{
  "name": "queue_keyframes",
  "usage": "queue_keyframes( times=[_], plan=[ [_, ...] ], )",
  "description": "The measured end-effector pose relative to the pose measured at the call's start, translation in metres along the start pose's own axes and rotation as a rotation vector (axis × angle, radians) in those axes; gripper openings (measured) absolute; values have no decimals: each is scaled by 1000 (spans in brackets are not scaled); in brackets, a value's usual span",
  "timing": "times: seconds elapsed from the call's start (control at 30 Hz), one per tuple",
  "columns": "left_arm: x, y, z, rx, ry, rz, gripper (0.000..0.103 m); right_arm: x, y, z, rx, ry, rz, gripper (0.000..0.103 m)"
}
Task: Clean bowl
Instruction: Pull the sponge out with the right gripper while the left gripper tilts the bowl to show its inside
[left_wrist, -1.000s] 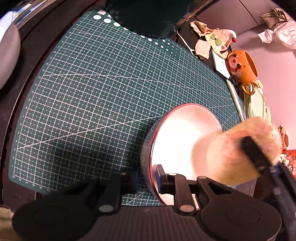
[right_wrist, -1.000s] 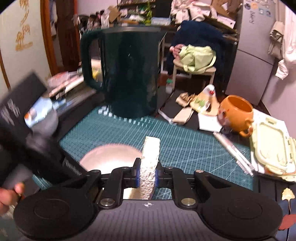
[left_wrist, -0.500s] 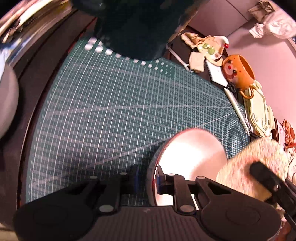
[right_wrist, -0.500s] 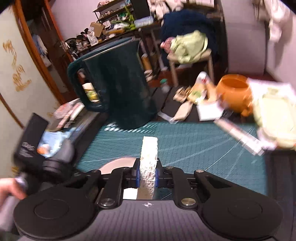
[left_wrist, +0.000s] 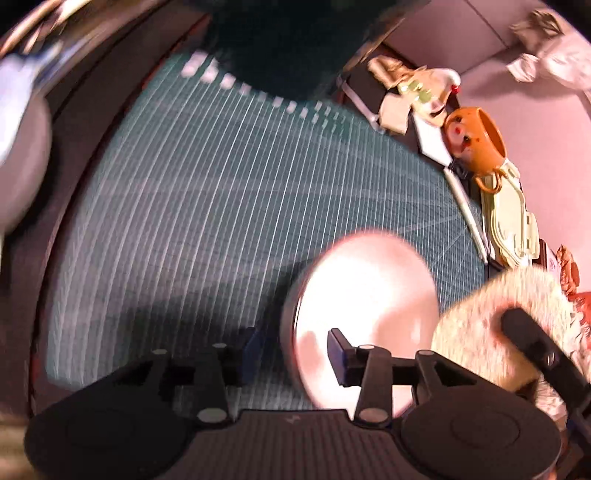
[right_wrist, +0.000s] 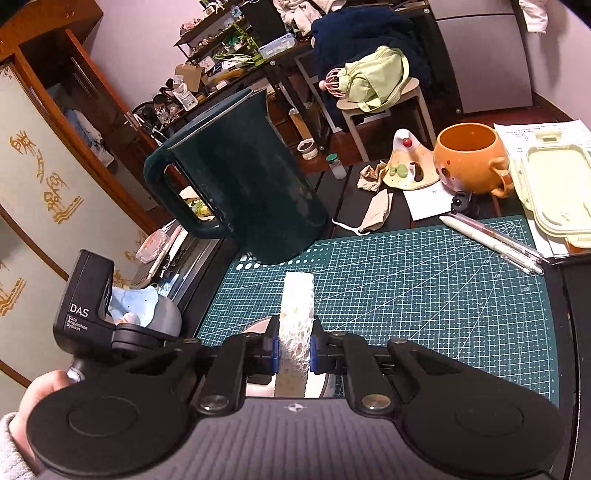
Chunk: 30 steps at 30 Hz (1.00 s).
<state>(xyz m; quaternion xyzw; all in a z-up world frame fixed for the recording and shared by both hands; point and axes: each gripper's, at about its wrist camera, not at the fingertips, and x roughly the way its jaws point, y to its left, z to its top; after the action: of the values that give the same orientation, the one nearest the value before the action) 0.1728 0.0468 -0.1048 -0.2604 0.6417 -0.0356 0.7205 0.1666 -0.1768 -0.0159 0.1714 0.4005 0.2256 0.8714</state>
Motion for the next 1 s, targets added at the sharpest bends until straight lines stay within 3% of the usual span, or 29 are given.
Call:
queue_keyframes(
  times=[0.63,0.8,0.9,1.0],
  plan=[
    [-12,-37,-34,90,-146,122,38,-14,-14,5,31,-53,8,13],
    [-8,-27,-25,-49,-119,43,38,-14,-15,5,33,-55,12,13],
    [-5,-24,-27,-71,-137,25,38,-14,-13,4,28,-55,8,14],
    [-2,-20,-27,-75,-139,-5,31,-14,-12,4,23,-52,15,14]
  ],
)
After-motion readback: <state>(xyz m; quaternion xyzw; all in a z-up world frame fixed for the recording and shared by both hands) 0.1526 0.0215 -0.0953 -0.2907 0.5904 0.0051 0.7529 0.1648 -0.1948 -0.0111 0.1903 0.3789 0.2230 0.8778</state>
